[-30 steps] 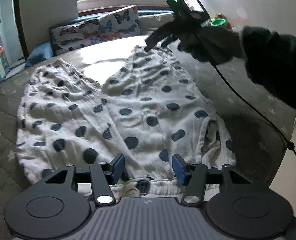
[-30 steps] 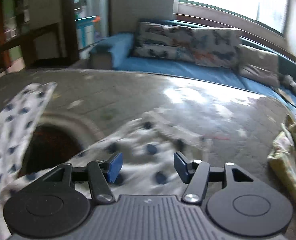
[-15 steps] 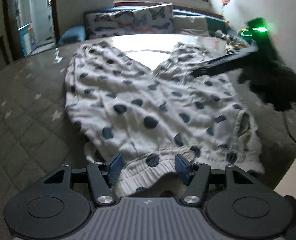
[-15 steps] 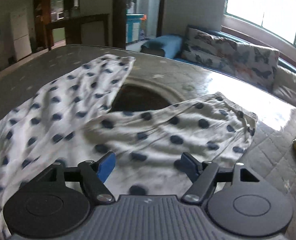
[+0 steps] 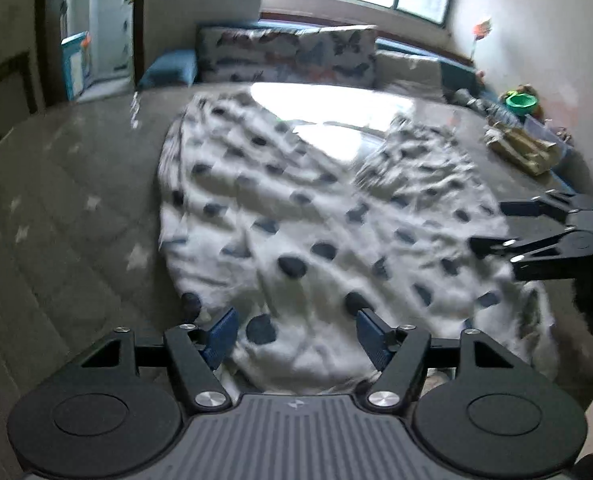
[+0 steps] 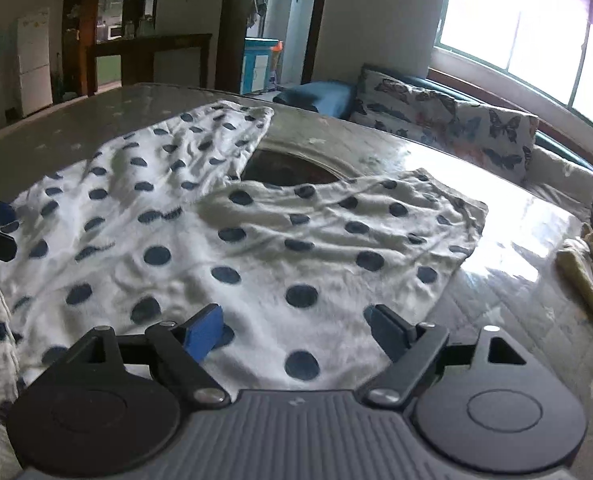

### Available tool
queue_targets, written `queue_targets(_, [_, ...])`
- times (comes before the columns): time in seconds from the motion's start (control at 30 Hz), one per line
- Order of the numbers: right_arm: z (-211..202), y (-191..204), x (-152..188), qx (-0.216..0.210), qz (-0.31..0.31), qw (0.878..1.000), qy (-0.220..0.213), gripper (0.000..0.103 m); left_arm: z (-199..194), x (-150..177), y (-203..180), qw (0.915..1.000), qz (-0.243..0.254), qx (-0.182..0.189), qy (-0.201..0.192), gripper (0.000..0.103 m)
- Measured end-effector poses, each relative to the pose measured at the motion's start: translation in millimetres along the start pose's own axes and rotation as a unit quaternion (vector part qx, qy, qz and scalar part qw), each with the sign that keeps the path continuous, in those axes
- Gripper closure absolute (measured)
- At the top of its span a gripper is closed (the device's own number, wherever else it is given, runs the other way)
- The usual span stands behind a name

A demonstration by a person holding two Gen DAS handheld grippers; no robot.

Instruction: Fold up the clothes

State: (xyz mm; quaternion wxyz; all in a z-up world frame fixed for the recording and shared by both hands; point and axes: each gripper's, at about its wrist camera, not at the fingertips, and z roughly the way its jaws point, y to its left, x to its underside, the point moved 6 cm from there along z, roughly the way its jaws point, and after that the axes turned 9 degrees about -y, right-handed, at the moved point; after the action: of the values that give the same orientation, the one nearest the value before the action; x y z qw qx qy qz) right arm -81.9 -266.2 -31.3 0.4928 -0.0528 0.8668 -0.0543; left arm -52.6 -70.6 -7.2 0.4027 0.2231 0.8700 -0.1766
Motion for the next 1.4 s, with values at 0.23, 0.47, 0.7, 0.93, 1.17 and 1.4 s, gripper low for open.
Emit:
queue_targets(0.23, [-5.4, -2.7, 0.4, 0.008, 0.011, 1.000, -0.012, 0.019, -12.9, -10.8, 2.0, 0.9996, -0.002, -0.012, -0.026, 0.036])
queue_targets(0.47, [-3.6, 14.2, 1.5, -0.015, 0.023, 1.000, -0.014, 0.019, -1.6, -12.5, 7.0, 0.9997, -0.009, -0.011, -0.022, 0.055])
queue_targets(0.7, [-4.9, 17.4, 8.4, -0.020, 0.013, 1.000, -0.012, 0.015, 9.7, -14.2, 11.9, 0.9997, -0.015, -0.009, -0.019, 0.057])
queue_targets(0.93, [-6.4, 4.0, 7.0, -0.013, 0.031, 0.999, -0.028, 0.015, 7.9, -27.0, 28.8, 0.9979, -0.038, -0.022, -0.048, 0.057])
queue_targets(1.17, [0.5, -11.7, 10.5, 0.007, 0.065, 0.997, -0.035, 0.015, 18.8, -32.4, 70.8, 0.9902, -0.066, -0.107, -0.061, 0.048])
queue_targets(1.4, [4.4, -18.8, 13.1, 0.013, 0.085, 0.996, -0.026, 0.009, 24.2, -28.1, 82.3, 0.9824, -0.058, -0.160, -0.076, 0.032])
